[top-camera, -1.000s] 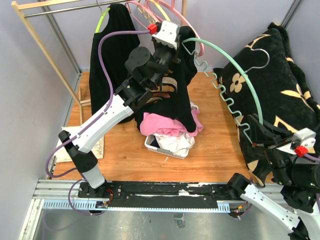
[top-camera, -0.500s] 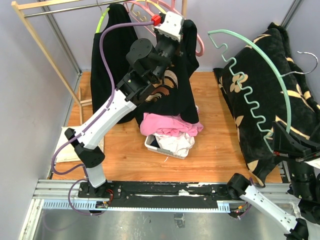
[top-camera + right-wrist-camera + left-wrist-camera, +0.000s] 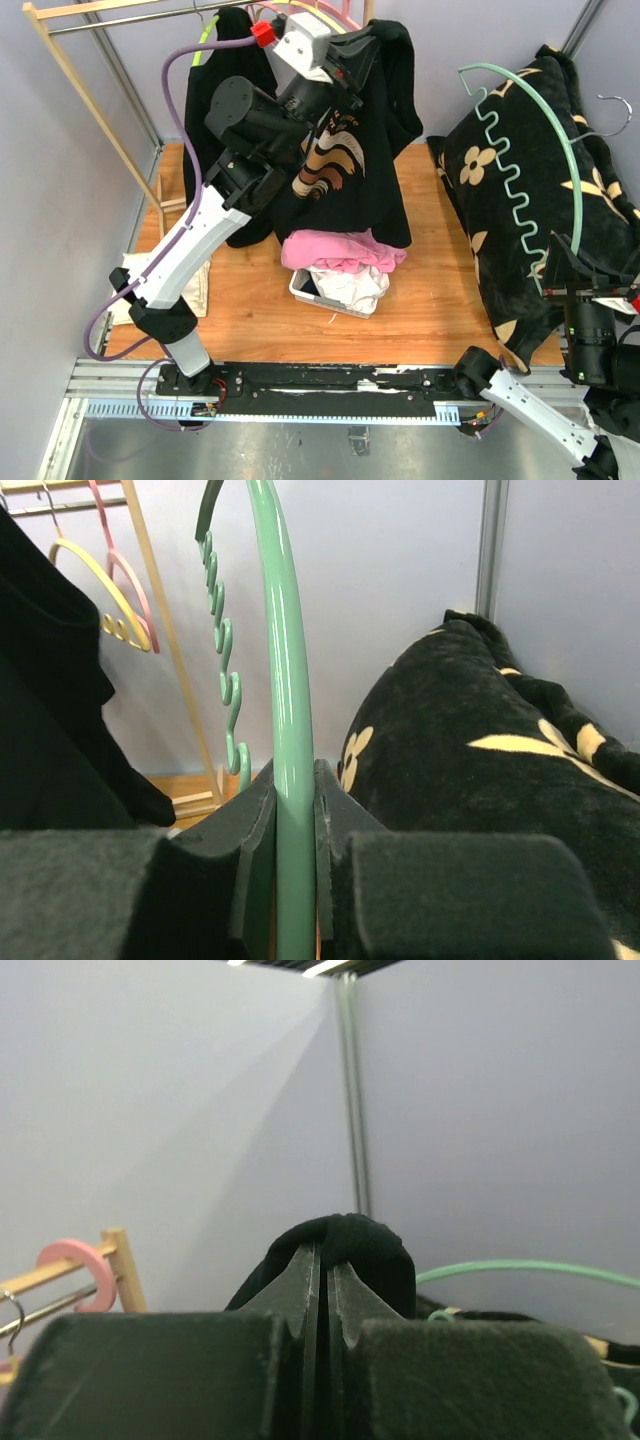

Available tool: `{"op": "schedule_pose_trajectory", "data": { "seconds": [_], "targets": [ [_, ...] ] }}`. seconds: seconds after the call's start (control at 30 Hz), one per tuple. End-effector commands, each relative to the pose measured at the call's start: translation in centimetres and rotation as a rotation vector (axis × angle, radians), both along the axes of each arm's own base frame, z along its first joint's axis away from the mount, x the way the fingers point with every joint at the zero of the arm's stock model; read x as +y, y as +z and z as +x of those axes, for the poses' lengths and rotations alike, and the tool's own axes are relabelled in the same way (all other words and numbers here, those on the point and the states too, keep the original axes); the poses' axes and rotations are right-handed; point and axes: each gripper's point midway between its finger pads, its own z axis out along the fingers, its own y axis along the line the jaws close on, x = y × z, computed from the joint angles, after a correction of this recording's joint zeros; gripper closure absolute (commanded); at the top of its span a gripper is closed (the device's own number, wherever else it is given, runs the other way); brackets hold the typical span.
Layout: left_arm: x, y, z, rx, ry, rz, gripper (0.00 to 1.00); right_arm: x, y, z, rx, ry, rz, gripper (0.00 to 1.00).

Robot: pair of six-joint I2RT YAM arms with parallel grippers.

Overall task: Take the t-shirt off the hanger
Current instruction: Place the T-shirt in the bin.

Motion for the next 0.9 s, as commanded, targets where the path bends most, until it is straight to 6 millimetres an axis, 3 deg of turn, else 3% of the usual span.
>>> {"op": "schedule_pose_trajectory", "data": {
  "seconds": [0.0,0.27,0.47,0.63,0.87],
  "targets": [
    [3.6,7.7,-6.4,-0.19,-0.154,-0.191,1.0,-0.8,0.8,0.1,-0.022,-0.054,0.03,0.99],
    [5.3,11.4,-9.9,-0.294,-0.259,-0.297,1.0,-0.5,0.6,0.3,-0.019,-0.044,0.033,0.99],
    [5.5,12.2,-11.0,-0.305,-0.325,-0.341,0.99,-0.3,0.4,0.3,-0.018,-0.034,0.035,0.99],
    [4.4,10.5,-10.7,-0.243,-0.374,-0.324,1.0,-0.2,0.3,0.3,-0.016,-0.03,0.033,0.99],
    [0.4,4.8,-7.5,-0.064,-0.399,-0.245,1.0,0.2,0.3,0.6,-0.011,-0.024,0.033,0.99]
  ]
}}
